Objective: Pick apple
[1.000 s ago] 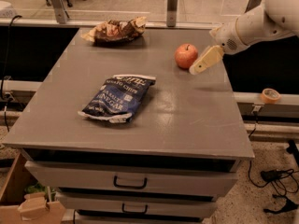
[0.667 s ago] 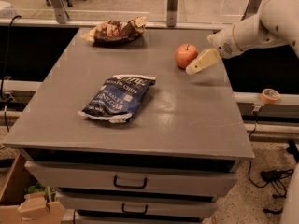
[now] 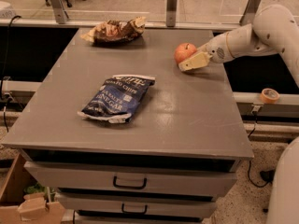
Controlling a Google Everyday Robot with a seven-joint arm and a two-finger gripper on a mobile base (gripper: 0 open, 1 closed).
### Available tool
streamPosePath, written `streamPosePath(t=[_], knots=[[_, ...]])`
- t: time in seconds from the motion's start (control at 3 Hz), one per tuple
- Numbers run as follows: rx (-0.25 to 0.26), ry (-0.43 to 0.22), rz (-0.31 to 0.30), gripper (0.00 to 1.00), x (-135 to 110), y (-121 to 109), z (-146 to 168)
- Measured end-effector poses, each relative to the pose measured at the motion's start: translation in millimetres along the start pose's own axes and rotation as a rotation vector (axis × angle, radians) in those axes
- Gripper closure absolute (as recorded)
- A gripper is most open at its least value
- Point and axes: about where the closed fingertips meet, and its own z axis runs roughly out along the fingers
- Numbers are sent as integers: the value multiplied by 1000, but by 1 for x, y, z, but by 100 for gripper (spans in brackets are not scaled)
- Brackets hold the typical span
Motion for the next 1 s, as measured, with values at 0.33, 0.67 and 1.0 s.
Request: streamPosePath(t=[0.33, 0.67, 1.0], knots=[[-94, -33, 8, 64, -15, 20, 6], [-196, -100, -40, 87, -39, 52, -17], [-307, -150, -119, 100, -64, 99, -54]])
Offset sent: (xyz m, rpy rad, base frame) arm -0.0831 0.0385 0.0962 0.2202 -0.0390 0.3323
